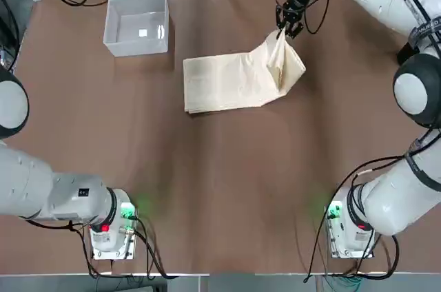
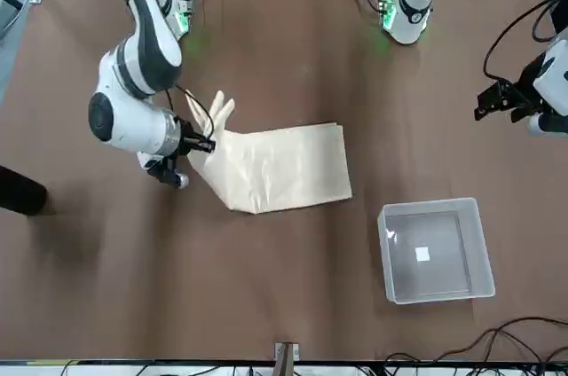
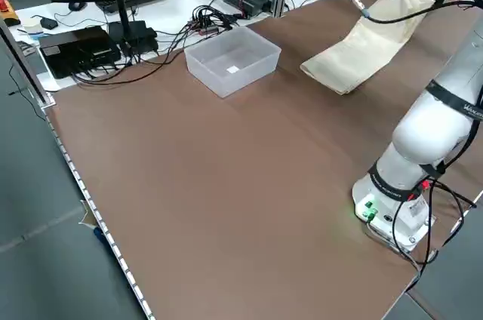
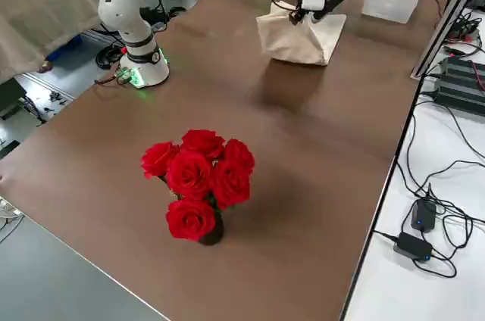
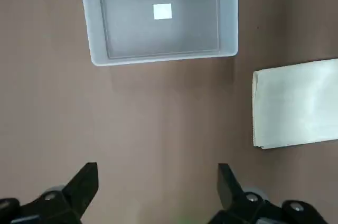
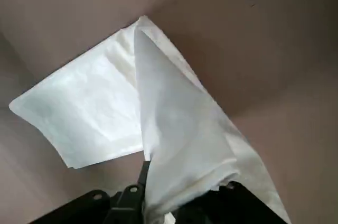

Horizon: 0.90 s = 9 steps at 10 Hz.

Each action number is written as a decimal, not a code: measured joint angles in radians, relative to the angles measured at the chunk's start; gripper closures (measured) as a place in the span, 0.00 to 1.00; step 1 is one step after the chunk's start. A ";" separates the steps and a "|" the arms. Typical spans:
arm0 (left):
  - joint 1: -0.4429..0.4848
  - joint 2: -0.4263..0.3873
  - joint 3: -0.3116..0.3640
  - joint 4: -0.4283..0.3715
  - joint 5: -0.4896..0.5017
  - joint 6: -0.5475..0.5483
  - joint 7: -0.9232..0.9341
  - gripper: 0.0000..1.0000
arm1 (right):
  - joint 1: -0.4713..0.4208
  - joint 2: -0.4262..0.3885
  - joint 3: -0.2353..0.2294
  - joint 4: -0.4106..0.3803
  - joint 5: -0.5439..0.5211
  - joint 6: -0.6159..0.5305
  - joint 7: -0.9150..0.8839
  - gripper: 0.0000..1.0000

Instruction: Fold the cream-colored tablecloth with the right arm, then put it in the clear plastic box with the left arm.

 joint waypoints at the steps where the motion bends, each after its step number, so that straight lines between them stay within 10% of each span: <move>1: 0.000 0.000 0.000 0.000 0.000 0.000 0.000 0.00 | 0.016 0.000 0.000 0.015 0.000 0.000 0.035 0.92; 9: 0.000 0.000 0.000 0.000 0.000 0.000 0.000 0.00 | 0.124 0.020 0.004 0.088 0.003 0.082 0.242 0.92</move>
